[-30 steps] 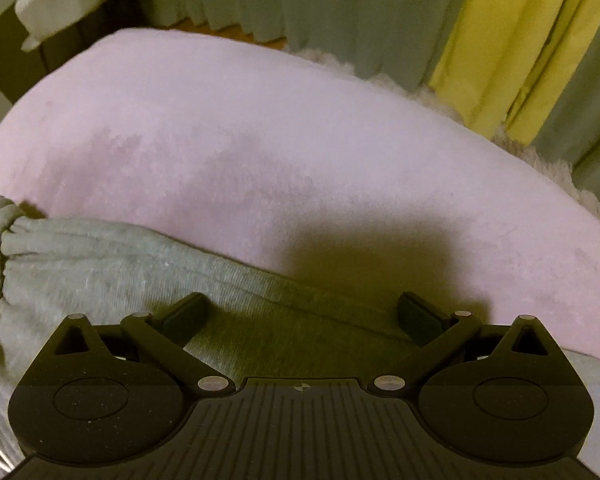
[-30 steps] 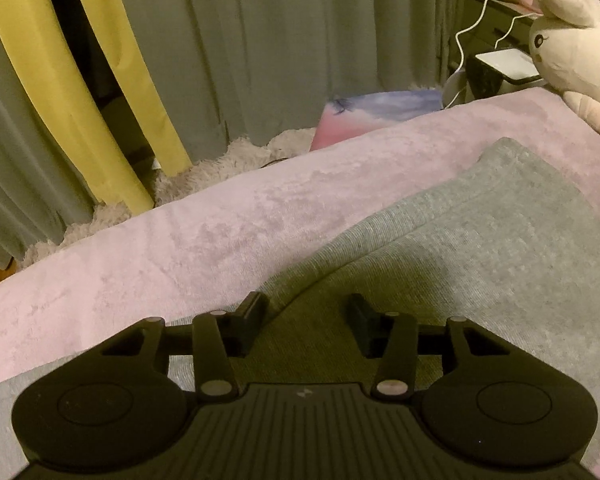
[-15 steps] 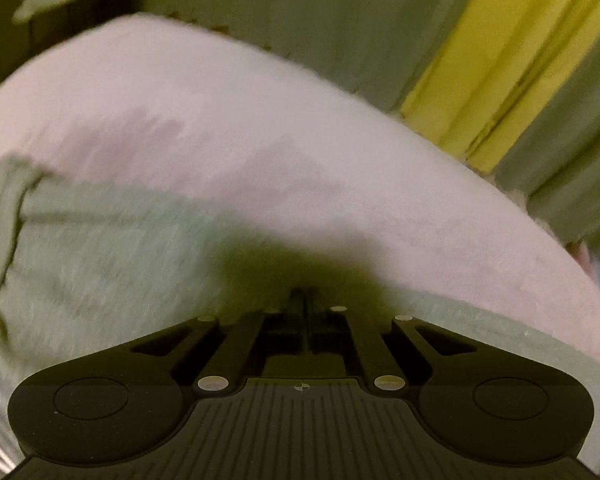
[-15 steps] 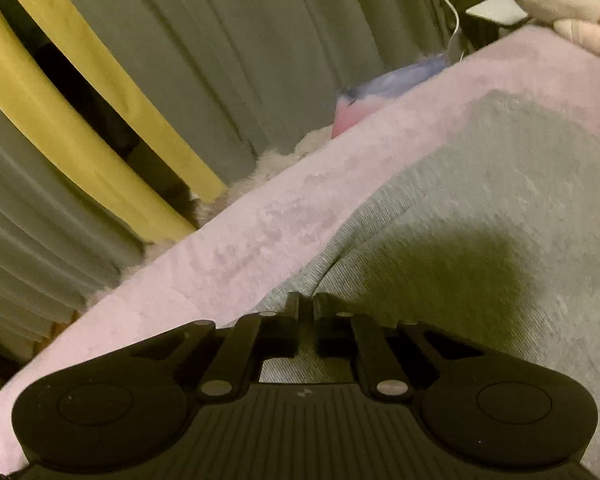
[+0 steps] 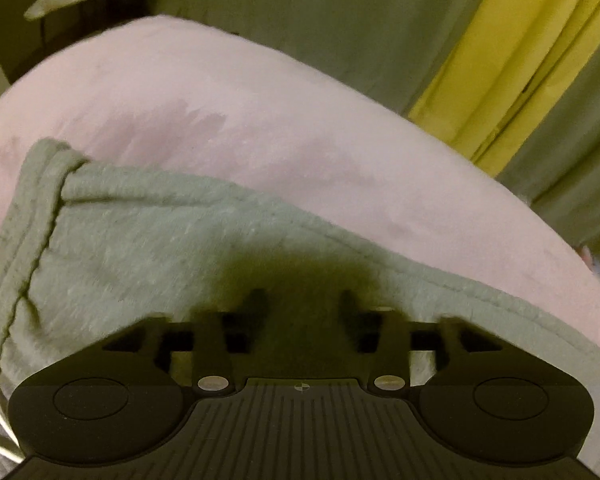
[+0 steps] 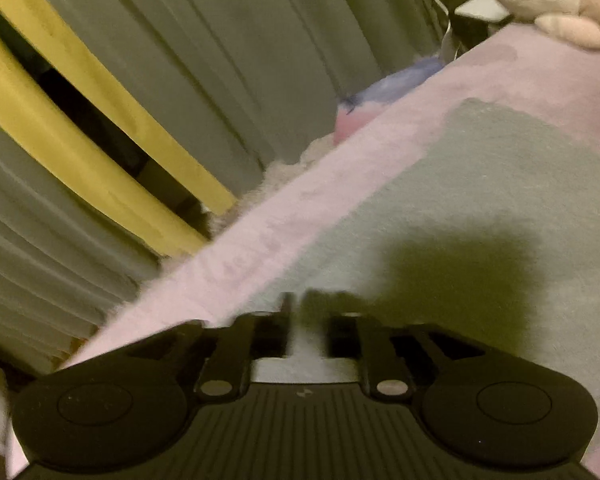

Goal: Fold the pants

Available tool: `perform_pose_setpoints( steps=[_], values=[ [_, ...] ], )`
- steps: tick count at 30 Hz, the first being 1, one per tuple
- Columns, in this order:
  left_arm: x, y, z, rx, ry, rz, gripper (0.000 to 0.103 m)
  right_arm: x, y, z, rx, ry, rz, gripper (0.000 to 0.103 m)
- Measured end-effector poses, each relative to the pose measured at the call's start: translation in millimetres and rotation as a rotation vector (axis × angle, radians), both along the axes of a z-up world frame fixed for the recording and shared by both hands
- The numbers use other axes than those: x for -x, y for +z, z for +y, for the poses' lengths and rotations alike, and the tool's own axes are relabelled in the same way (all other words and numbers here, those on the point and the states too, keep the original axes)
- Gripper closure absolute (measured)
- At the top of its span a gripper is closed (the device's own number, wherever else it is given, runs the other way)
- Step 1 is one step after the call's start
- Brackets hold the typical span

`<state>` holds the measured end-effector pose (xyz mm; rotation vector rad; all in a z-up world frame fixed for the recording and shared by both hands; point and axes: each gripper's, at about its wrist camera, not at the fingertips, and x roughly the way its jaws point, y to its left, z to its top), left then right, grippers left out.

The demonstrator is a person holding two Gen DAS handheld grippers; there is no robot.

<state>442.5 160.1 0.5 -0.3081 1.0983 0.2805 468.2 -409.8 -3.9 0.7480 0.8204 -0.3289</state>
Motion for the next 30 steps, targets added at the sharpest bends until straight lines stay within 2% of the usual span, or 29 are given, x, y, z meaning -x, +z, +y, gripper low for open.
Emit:
perform_pose_setpoints(
  steps=[1,2,5,7,8,10,12,13,15,17,18,20,22,23,27,30],
  values=[
    [-4.5,0.2,-4.5,-0.023,-0.005,0.008,0.042,-9.5,0.5,2.6,-0.014,0.004,0.017,0.050],
    [-9.7,0.0,-8.6,-0.040,-0.008,0.022,0.034,-17.6,-0.9,5.7,-0.013,0.005,0.043,0.045],
    [-27.6,-0.4,-16.3,-0.055,-0.007,0.048,0.023,-45.6,-8.3,18.0,0.059,-0.006,0.148,0.045],
    [-39.6,-1.4,-17.7,-0.064,0.003,0.065,0.017,-61.3,-12.8,24.2,0.094,-0.026,0.180,0.041],
    [-43.1,-3.5,-14.7,-0.063,0.009,0.075,0.012,-69.6,-14.1,27.9,0.119,-0.023,0.206,0.037],
    [-54.5,-6.8,-10.4,-0.039,0.029,0.101,0.009,-83.9,-18.0,36.1,0.171,0.000,0.252,0.036],
    [-60.8,-9.9,-3.7,-0.008,0.057,0.137,0.007,-92.6,-20.7,43.6,0.245,0.039,0.296,0.039],
    [-66.6,-12.8,-2.2,0.001,0.056,0.163,0.005,-95.7,-23.5,47.9,0.292,0.061,0.309,0.043],
    [-78.5,-20.8,-2.1,0.000,0.037,0.219,0.002,-98.0,-29.6,56.4,0.372,0.103,0.310,0.044],
    [-85.7,-25.9,-7.0,-0.023,0.027,0.257,0.000,-96.3,-29.8,59.9,0.402,0.115,0.300,0.046],
    [-87.1,-26.8,-12.0,-0.044,0.027,0.267,0.000,-96.6,-30.6,60.4,0.410,0.119,0.296,0.047],
    [-91.2,-29.7,-17.1,-0.074,0.032,0.286,0.000,-90.1,-28.3,57.7,0.412,0.117,0.285,0.062],
    [-93.8,-27.6,-15.7,-0.041,0.057,0.301,0.000,-82.0,-23.9,50.7,0.404,0.114,0.271,0.074],
    [-97.4,-27.6,-15.6,-0.017,0.077,0.305,0.000,-78.9,-24.6,45.6,0.390,0.129,0.259,0.077],
    [-109.7,-29.3,-9.2,0.003,0.178,0.336,0.000,-67.6,-22.1,34.2,0.338,0.157,0.215,0.082],
    [-116.4,-38.9,-21.1,-0.090,0.138,0.346,0.000,-62.3,-22.1,34.9,0.337,0.167,0.194,0.083]
  ],
)
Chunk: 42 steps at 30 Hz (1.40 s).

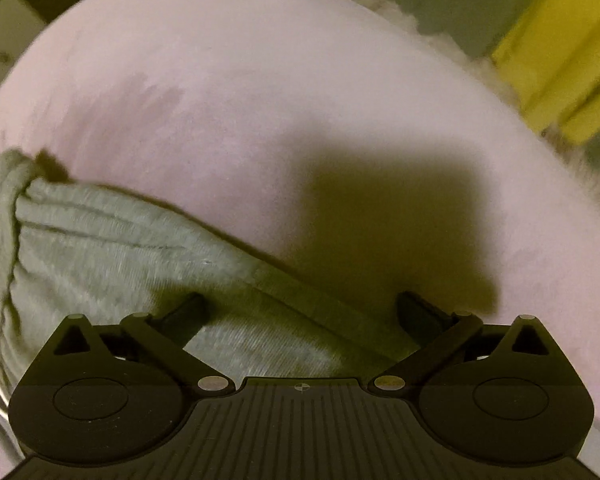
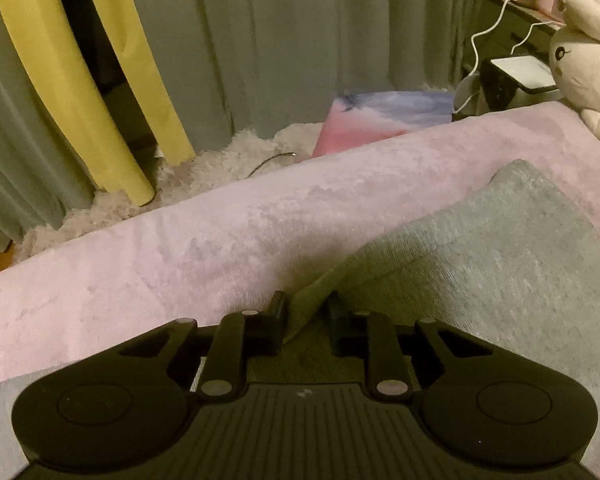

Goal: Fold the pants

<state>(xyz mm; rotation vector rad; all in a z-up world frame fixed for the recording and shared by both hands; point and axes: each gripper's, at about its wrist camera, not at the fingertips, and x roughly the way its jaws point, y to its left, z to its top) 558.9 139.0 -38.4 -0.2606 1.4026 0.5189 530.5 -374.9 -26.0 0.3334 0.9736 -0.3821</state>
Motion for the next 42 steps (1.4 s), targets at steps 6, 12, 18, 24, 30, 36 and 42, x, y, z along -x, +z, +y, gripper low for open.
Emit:
perform_pose_setpoints(
  steps=[6,12,18,24,30,36,42],
  values=[
    [24.3,18.1,-4.7,-0.057,-0.109,-0.107,0.048,10.3,1.9,-14.7,-0.094,-0.014,-0.042,0.090],
    [66.6,42.5,22.1,0.093,-0.142,-0.225,0.088,39.8,6.5,-31.1,-0.236,-0.046,-0.117,0.095],
    [149.3,71.0,26.6,0.154,-0.211,-0.358,0.089,91.8,30.3,-33.9,-0.283,-0.036,-0.204,0.095],
    [290.2,94.4,47.9,0.228,-0.250,-0.506,0.089,218.0,73.9,-41.2,-0.301,0.008,-0.327,0.096],
    [423.2,45.8,68.1,0.296,-0.171,-0.513,0.091,387.6,75.5,-28.5,-0.278,-0.019,-0.314,0.098],
    [462.7,21.7,76.5,0.264,-0.155,-0.507,0.095,445.4,17.2,-10.1,-0.189,-0.035,-0.081,0.098],
    [435.2,67.9,100.1,-0.010,-0.050,-0.719,0.012,432.6,45.9,6.5,-0.128,0.017,-0.175,0.075]
  ],
)
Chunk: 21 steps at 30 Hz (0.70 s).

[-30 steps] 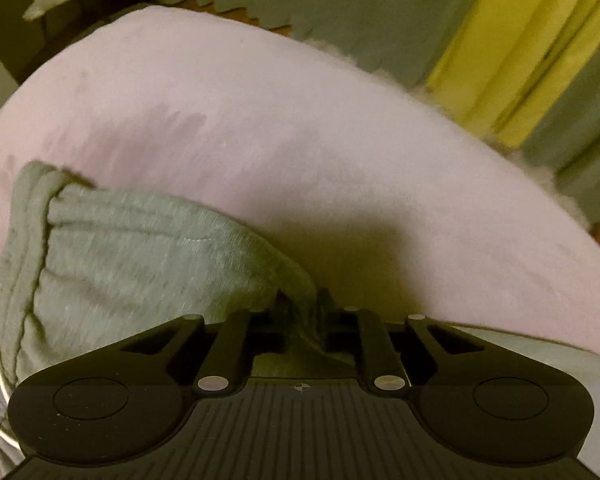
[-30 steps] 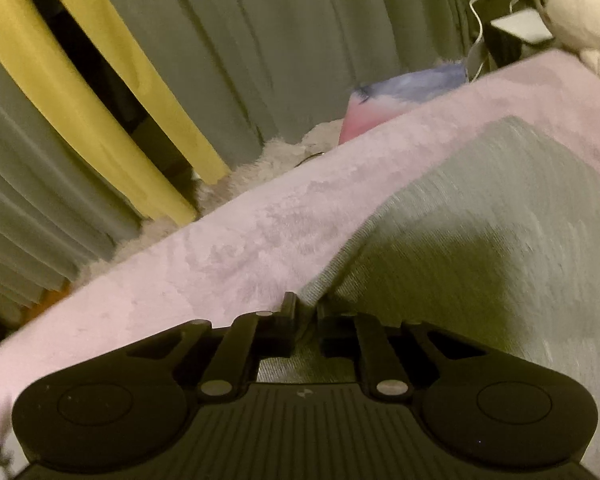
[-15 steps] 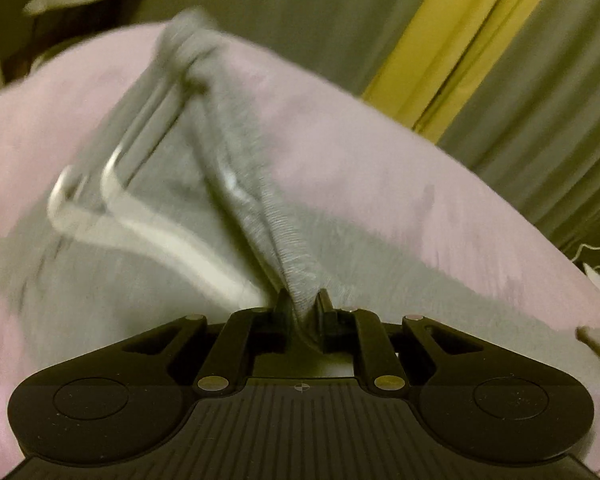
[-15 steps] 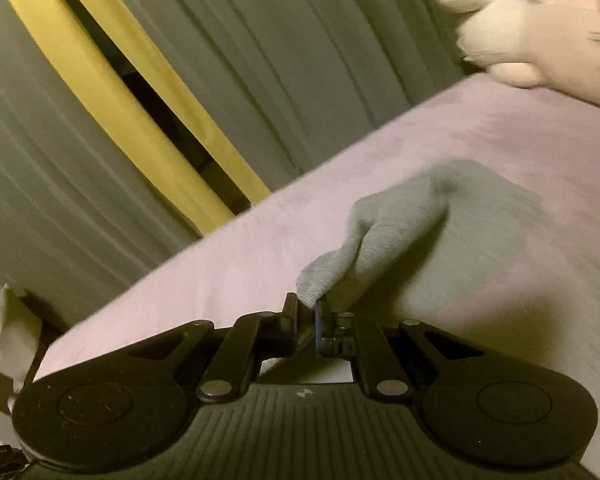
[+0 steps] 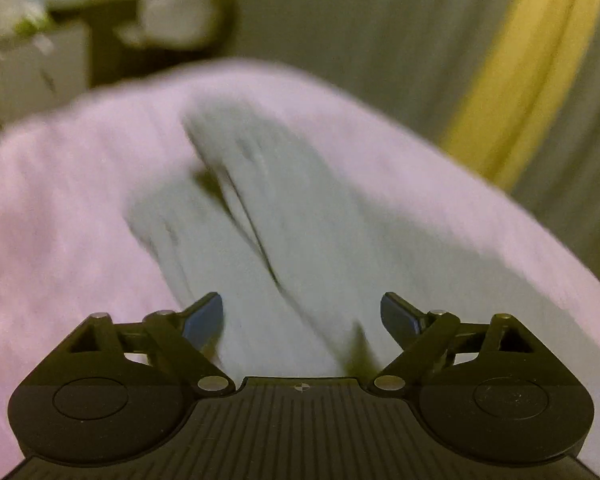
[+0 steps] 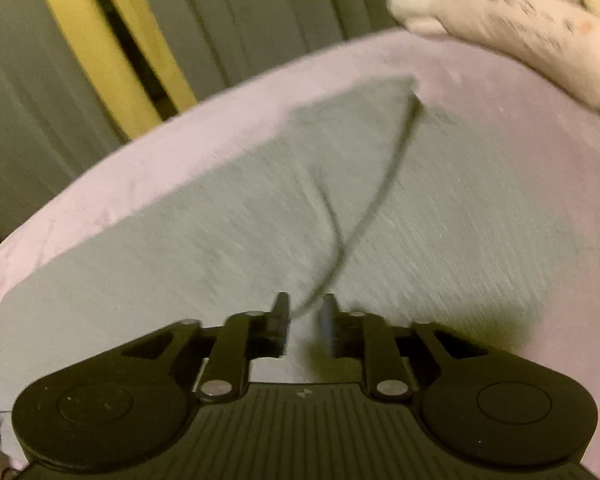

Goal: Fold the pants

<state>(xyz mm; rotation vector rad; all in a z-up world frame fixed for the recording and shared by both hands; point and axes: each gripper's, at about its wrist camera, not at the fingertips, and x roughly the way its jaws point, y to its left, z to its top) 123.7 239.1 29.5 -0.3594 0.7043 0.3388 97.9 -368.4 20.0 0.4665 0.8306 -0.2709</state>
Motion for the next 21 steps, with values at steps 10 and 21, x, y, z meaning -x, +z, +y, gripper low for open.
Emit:
perform_pose_setpoints(
  steps=[10,21],
  values=[
    [-79.5,-33.9,15.8,-0.112,0.019,0.168,0.012,-57.3,-10.8,-5.8,0.140,-0.039,-0.039,0.052],
    [-94.0,-44.9,-4.7,-0.228,0.001,0.183,0.025,-140.8,-46.7,-25.6,0.321,-0.057,0.069,0.066]
  ],
)
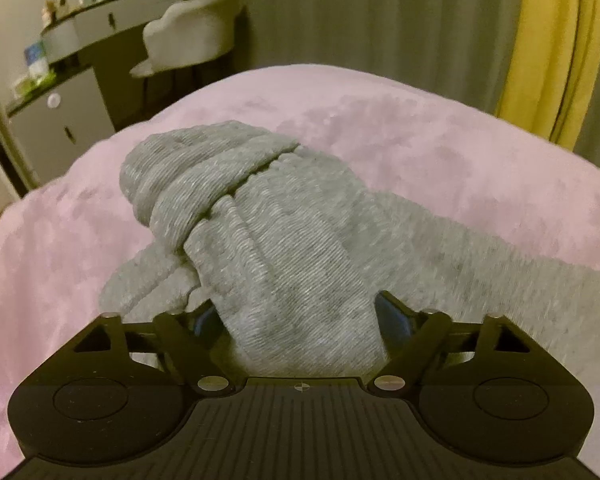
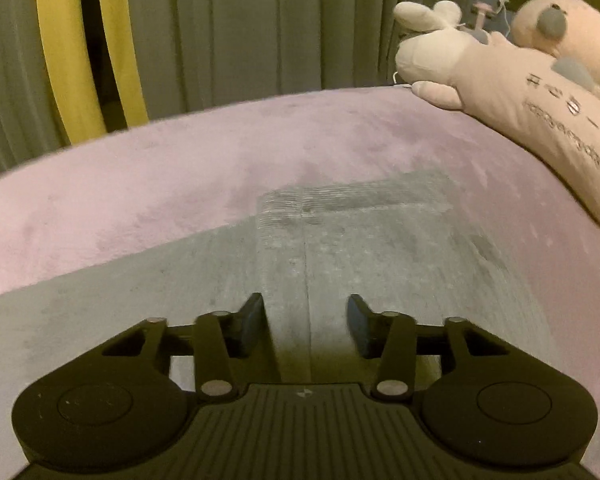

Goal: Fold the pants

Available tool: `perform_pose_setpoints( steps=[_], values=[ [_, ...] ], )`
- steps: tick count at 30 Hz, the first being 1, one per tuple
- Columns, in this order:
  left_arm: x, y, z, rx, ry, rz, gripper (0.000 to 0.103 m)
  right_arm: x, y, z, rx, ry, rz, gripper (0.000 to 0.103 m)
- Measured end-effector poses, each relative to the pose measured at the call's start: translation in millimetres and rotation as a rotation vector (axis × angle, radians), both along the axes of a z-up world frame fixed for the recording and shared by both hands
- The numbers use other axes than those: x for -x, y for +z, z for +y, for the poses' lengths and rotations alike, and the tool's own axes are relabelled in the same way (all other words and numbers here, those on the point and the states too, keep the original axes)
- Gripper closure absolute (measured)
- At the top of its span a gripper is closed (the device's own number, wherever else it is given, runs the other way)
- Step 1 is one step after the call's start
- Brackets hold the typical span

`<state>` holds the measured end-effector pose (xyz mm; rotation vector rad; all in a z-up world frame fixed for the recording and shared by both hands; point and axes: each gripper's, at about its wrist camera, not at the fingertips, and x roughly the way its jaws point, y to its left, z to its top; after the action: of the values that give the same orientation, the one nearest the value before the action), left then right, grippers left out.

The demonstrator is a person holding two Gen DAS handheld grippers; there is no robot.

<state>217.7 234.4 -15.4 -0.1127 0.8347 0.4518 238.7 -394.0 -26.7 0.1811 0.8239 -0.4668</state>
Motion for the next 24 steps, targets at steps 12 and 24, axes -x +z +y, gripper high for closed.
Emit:
perform_pose_setpoints(
  steps=[12,24],
  values=[
    [33.5,47.4,12.7,0.156,-0.080,-0.050,0.087,70.5,22.0,-67.3,-0.149,-0.245,-0.131,0.098],
    [81.1,31.5,65.2,0.362,0.038,0.015,0.086,194.8,45.8,-74.6,-0.194,-0.316,-0.181,0.098]
  ],
)
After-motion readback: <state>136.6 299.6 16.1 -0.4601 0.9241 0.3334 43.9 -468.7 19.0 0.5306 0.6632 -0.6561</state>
